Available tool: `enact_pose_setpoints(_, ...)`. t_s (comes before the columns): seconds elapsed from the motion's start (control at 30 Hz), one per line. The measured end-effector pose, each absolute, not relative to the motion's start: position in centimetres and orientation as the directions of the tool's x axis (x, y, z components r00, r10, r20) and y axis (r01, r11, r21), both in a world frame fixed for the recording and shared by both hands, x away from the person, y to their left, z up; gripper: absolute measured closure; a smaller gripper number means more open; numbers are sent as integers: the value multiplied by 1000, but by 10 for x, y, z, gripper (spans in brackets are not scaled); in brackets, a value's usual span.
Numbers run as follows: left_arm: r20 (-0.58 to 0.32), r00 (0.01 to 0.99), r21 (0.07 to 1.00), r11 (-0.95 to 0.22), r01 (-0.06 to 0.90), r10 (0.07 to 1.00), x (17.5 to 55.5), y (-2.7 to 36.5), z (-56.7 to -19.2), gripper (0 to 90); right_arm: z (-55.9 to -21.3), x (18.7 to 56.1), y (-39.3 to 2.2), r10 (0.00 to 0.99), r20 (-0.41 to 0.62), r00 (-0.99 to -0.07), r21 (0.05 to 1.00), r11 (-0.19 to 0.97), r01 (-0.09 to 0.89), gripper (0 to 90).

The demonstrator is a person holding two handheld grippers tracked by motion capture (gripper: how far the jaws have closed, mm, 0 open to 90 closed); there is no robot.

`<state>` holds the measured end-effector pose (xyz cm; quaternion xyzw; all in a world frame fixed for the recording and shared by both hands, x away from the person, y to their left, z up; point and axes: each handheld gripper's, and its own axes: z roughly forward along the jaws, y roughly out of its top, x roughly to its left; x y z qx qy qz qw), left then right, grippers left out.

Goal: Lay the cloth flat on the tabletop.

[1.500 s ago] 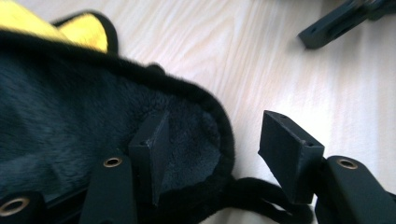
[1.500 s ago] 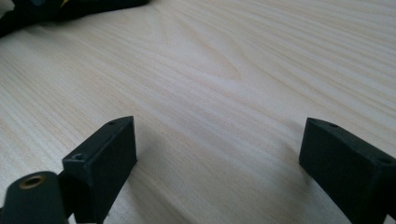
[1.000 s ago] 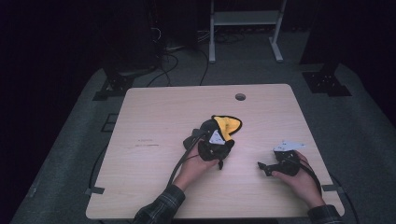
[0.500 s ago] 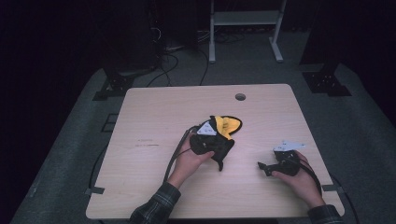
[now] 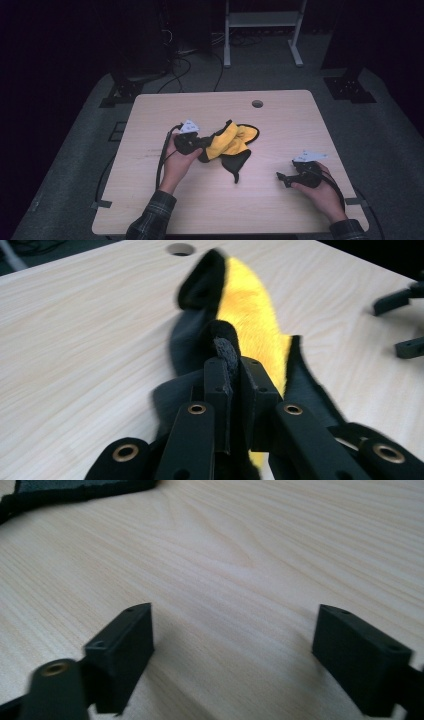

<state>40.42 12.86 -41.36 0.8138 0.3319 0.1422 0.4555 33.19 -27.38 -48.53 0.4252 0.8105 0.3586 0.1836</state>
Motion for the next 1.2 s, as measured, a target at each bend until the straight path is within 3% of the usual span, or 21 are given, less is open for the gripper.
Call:
enact_pose_setpoints(0.07, -78, 722, 837, -348, 423, 688, 406, 137, -415, 829, -480, 332, -271, 812, 28, -584, 722, 387, 574, 319)
enact_pose_setpoints(0.5, -85, 646, 807, -327, 491, 759, 412, 175, -431, 827, -460, 340, -227, 718, 88, -690, 786, 376, 491, 369)
enact_pose_setpoints(0.67, -94, 623, 800, -313, 511, 777, 411, 191, -433, 825, -454, 357, -208, 713, 76, -697, 802, 372, 467, 411)
enact_pose_setpoints(0.97, -118, 629, 798, -304, 520, 768, 410, 193, -433, 827, -473, 404, -187, 728, 125, -674, 772, 356, 527, 473)
enact_pose_setpoints(1.03, -124, 632, 800, -300, 520, 765, 409, 193, -432, 828, -474, 408, -185, 723, 119, -680, 760, 374, 532, 518)
enact_pose_setpoints(1.07, -128, 638, 801, -300, 518, 759, 409, 193, -431, 829, -477, 414, -181, 718, 140, -682, 752, 371, 545, 617)
enact_pose_setpoints(1.1, -128, 638, 801, -300, 518, 759, 409, 193, -431, 830, -478, 416, -180, 717, 158, -679, 738, 371, 563, 678)
enact_pose_setpoints(1.13, -130, 640, 802, -299, 517, 757, 408, 193, -430, 831, -478, 416, -180, 717, 158, -679, 738, 371, 563, 678)
enact_pose_setpoints(1.17, -135, 647, 805, -297, 513, 750, 406, 193, -427, 832, -476, 417, -179, 718, 152, -679, 737, 376, 562, 804)
enact_pose_setpoints(1.2, -138, 649, 811, -291, 508, 748, 404, 193, -425, 833, -474, 416, -180, 715, 159, -681, 737, 373, 563, 833)
